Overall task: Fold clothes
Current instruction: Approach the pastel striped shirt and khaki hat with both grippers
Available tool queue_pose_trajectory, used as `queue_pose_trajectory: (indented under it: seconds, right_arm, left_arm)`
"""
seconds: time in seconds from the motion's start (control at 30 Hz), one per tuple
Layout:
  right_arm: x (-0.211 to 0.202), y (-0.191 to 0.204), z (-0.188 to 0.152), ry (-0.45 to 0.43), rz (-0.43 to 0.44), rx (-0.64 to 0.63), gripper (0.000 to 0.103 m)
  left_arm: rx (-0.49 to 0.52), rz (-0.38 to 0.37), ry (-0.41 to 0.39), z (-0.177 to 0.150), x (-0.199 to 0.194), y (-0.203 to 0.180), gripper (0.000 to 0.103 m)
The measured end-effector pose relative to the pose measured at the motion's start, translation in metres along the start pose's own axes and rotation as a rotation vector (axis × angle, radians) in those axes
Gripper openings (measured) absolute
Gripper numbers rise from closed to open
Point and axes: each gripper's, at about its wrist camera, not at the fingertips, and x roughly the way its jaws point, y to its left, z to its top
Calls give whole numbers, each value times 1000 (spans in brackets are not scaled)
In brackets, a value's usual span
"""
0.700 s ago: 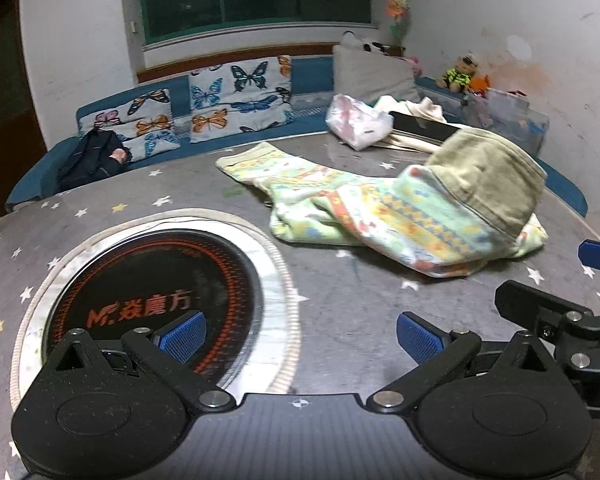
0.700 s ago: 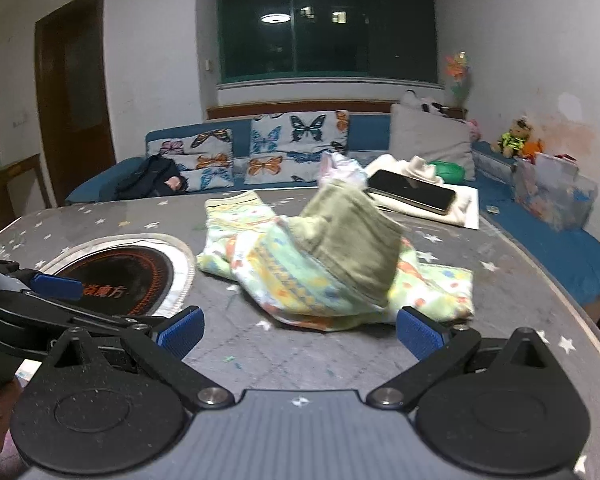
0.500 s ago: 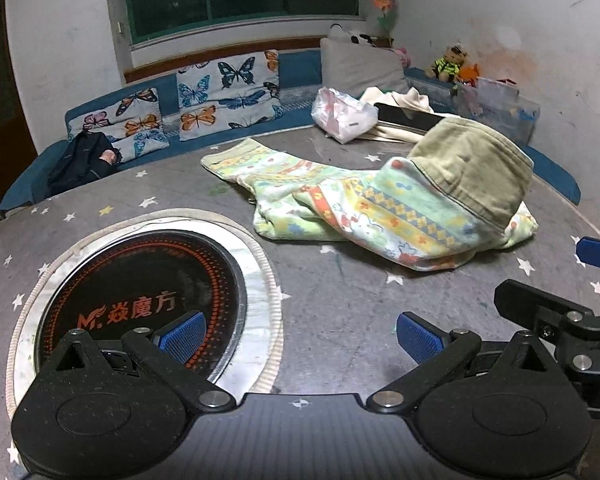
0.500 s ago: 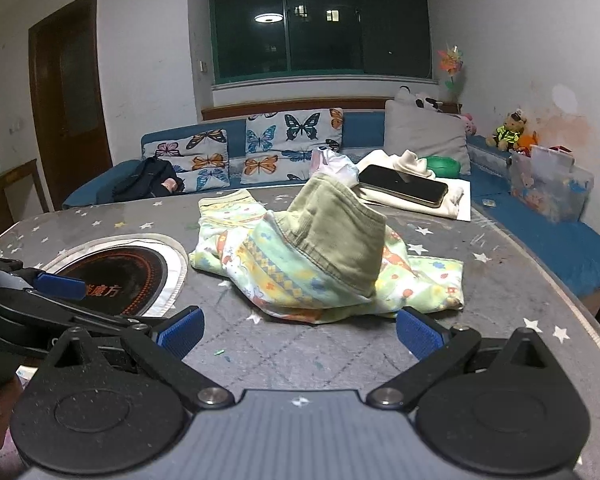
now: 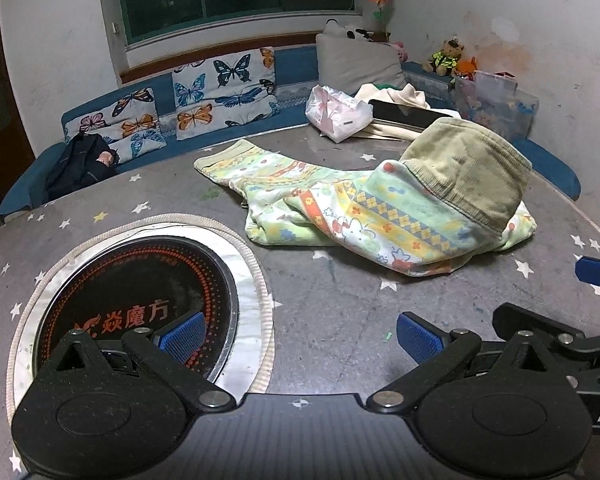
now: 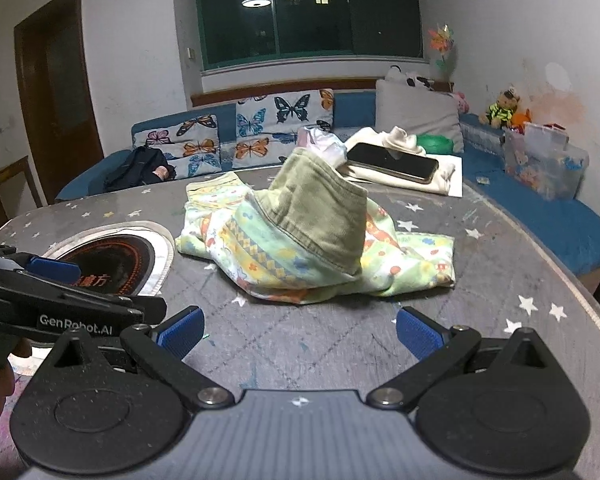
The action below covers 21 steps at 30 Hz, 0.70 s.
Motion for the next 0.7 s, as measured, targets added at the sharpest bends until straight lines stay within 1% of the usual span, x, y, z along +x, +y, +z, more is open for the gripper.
queue_pose_trajectory:
  seconds: [0.3,0.7]
  right_arm:
    - [11,-5,0,39,-23,31,103]
    - [17,-8,4,46,-15,34,103]
  left_arm:
    - [0,0,29,4,8,-2,103]
    - [11,1,60,8,17,-5,103]
